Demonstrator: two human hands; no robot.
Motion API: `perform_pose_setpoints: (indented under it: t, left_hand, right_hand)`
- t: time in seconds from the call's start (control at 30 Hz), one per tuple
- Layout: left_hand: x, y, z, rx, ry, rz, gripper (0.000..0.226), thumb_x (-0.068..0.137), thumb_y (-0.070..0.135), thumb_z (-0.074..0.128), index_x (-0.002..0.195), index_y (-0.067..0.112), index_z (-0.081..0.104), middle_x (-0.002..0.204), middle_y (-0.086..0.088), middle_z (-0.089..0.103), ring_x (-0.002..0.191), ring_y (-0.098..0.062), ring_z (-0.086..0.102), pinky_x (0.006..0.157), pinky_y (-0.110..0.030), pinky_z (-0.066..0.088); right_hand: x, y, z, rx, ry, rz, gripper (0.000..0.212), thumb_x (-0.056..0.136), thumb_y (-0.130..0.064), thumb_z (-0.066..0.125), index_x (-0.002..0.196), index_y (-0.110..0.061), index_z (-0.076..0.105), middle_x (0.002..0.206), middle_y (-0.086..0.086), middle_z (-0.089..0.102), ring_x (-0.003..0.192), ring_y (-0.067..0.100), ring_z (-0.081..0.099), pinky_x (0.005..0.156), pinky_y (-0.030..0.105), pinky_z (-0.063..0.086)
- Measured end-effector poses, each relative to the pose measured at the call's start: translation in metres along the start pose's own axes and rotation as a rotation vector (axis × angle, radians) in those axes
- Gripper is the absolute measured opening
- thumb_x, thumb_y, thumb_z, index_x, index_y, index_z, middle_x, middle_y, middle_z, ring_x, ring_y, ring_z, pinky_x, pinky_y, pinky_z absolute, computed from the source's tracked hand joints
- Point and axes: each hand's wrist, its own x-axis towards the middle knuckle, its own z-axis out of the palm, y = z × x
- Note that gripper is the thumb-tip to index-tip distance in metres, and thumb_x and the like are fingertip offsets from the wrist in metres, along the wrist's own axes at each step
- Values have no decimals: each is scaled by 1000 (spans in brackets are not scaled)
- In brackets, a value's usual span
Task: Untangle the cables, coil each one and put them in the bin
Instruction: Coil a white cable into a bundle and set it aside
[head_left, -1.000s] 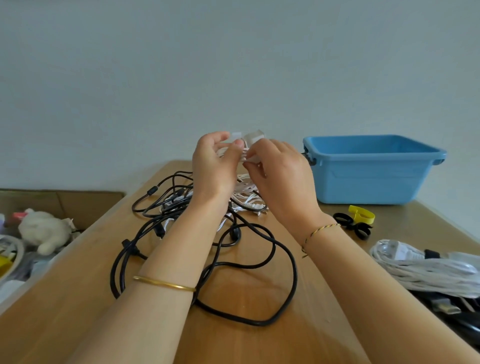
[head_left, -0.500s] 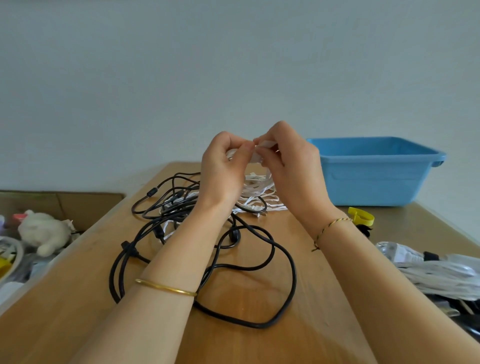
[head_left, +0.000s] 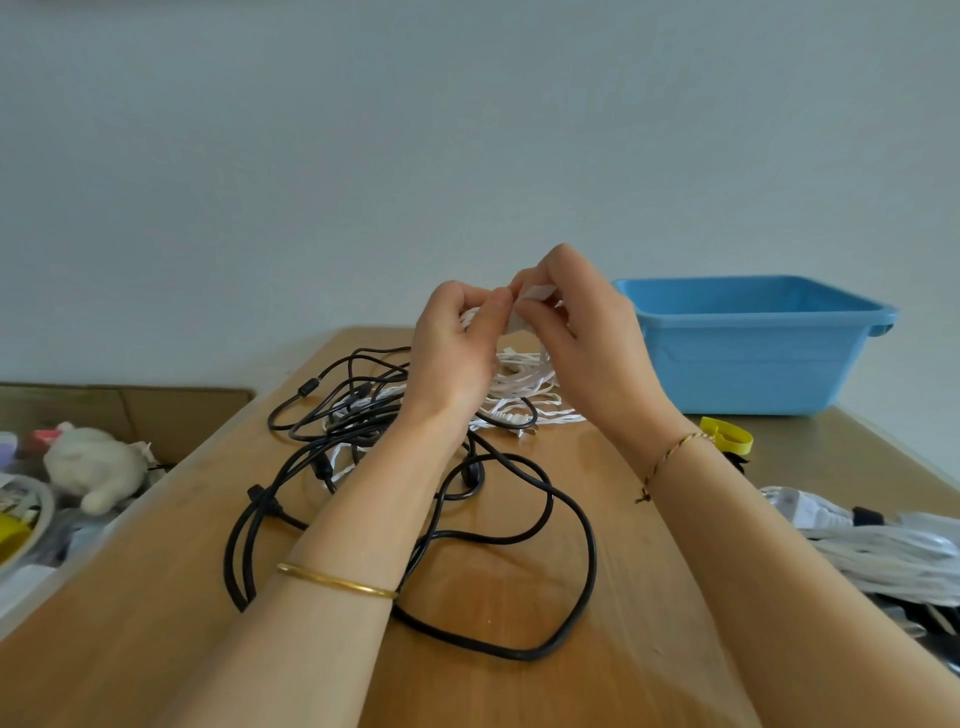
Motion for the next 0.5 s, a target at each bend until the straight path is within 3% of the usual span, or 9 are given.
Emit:
perform_pose_setpoints:
  t: [0.23, 0.37, 0.5]
  left_hand:
    - [-1, 0, 5, -57, 44, -22, 25, 100, 20, 46, 94, -2, 56, 63, 0, 41, 52, -13, 36, 57, -34, 35]
    - [1, 1, 3, -58, 51, -55, 17, 94, 15, 54, 80, 9, 60, 63, 4, 52, 53, -11, 44, 56, -27, 38]
    - [1, 1, 2, -80, 41, -56, 17, 91, 9, 55, 76, 13, 62, 65, 5, 55, 53, -9, 47, 56, -24, 38]
  right_hand:
    - [-4, 6, 4, -15, 75, -5, 8, 90, -9, 48, 84, -13, 46, 85, 6, 63, 82, 32, 55, 68, 49, 48]
    - [-5, 8, 5, -52, 89, -20, 7, 92, -12, 49, 92, -6, 52, 84, 7, 63, 80, 28, 57, 67, 49, 49]
    - [-3, 5, -1, -107, 82, -76, 11, 91, -11, 51, 92, -4, 59, 80, 2, 62, 76, 23, 55, 65, 38, 47]
